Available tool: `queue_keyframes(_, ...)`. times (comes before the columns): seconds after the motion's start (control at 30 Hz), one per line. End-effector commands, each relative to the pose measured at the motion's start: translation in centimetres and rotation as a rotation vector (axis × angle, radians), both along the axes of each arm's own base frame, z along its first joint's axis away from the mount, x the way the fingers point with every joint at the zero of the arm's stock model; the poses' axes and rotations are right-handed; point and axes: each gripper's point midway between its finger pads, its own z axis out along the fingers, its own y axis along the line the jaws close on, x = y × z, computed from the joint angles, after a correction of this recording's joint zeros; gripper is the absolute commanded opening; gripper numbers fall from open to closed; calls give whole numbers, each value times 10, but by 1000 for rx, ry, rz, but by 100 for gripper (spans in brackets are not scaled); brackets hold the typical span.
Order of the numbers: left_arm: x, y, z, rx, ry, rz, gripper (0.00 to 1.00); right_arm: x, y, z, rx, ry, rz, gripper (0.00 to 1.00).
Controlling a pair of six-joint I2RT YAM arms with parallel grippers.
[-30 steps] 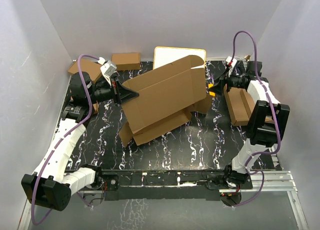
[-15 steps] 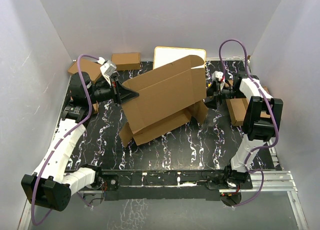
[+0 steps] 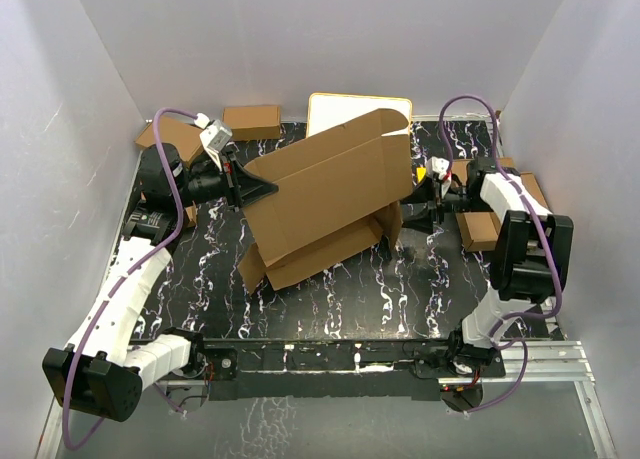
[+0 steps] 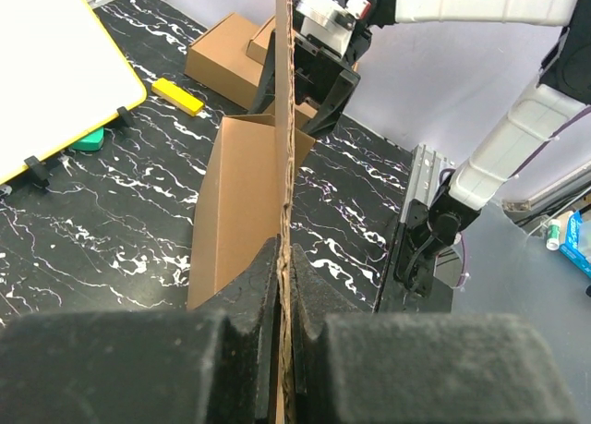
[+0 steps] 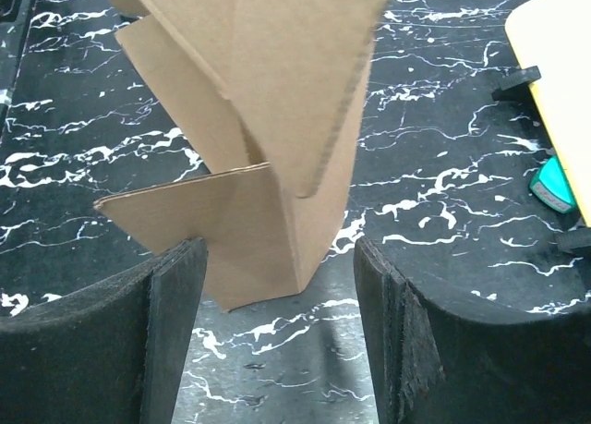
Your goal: Fold the paper box
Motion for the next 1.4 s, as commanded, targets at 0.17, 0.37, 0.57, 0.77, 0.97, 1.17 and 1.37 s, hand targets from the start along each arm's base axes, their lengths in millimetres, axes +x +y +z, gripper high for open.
queue_keyframes(0.17,-8,-1,17,-22,-40,-19,0,11,20,25,-12,-205,-83,70)
queue_keyframes(0.37,-8,-1,17,-27,-39,-22,0,10,40,31,6,-228,-111,64)
queue_keyframes(0.57,-9,-2,18,-27,-40,-27,0,13,53,28,15,-244,-141,59)
queue_keyframes(0.77,-9,-3,19,-35,-35,-32,0,14,56,21,30,-231,-144,52)
queue_keyframes(0.97,-8,-3,21,-38,-32,-33,0,19,61,16,37,-234,-135,44)
queue_keyframes(1.17,-7,-3,19,-36,-19,-32,0,28,62,11,41,-239,-166,52)
queue_keyframes(1.37,-8,-3,18,-36,-15,-34,0,33,63,7,56,-233,-175,54)
